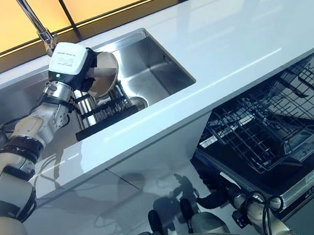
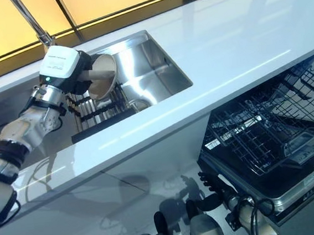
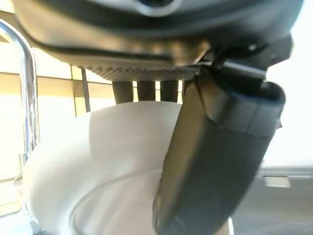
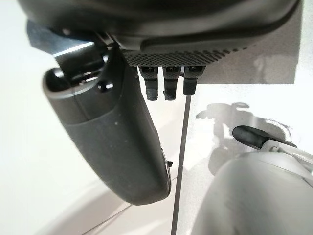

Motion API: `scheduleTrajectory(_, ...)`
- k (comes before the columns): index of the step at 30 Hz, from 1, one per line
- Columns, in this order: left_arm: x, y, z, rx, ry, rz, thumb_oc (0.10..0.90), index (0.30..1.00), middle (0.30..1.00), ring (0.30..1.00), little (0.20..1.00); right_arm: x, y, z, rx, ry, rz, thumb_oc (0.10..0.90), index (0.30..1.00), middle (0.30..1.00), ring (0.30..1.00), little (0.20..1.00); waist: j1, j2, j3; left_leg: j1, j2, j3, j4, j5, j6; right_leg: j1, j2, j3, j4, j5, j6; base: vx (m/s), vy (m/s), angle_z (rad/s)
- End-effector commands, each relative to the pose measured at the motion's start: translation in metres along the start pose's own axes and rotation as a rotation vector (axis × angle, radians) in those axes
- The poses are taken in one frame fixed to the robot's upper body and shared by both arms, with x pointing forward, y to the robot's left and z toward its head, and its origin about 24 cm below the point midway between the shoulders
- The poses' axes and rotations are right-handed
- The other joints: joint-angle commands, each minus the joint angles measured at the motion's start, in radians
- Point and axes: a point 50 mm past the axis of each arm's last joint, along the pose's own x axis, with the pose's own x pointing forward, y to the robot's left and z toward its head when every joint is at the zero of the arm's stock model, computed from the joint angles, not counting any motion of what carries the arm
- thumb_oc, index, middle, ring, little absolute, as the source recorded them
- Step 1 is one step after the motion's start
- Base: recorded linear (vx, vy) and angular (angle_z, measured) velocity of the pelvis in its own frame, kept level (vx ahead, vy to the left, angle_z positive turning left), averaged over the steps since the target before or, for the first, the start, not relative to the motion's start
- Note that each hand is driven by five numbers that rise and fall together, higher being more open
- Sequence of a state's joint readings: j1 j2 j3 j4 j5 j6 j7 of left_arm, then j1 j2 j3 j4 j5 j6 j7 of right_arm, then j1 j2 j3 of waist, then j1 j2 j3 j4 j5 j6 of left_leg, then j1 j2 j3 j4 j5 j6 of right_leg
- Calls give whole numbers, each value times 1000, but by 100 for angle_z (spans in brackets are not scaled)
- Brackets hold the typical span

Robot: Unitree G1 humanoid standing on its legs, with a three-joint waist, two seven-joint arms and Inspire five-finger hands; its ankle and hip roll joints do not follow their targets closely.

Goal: Pick up plates and place into dishwasher.

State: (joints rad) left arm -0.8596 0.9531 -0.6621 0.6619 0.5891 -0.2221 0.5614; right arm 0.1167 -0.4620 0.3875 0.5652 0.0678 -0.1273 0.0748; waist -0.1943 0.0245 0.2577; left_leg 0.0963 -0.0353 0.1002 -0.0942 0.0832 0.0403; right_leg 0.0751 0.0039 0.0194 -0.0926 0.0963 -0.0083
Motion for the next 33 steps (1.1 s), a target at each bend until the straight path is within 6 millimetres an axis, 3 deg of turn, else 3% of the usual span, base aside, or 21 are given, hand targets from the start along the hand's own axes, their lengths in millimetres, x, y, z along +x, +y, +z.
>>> scheduleTrajectory(1,13,55,-24,21,57,289,100,300,300,300,200,-9,-13,24,19,-189,-44,800,900,900,900,900,-5,30,-134,58,-40,-1,7,-184,14,59,45,30,5,-132,49,-18,-36,0)
scheduleTrajectory(15,-1,61,-9,-43,-32,356,100,300,300,300,200,-19,-31,63,33,-439,-127,800,900,900,900,900,7,28,-161,79,-37,-3,7,-191,15,81,50,23,5,-143,43,-21,-37,0)
scheduleTrajectory(21,-9,76,-4,-68,-61,433,100,300,300,300,200,-30,-45,91,43,-598,-177,800,900,900,900,900,9,33,-170,92,-38,-4,7,-193,19,92,51,24,5,-144,41,-21,-27,-1)
scheduleTrajectory(33,-21,96,6,-90,-122,525,100,300,300,300,200,-55,-70,111,14,-733,-402,800,900,900,900,900,-7,37,-175,99,-38,8,7,-199,26,91,52,34,5,-142,41,-8,-7,-5)
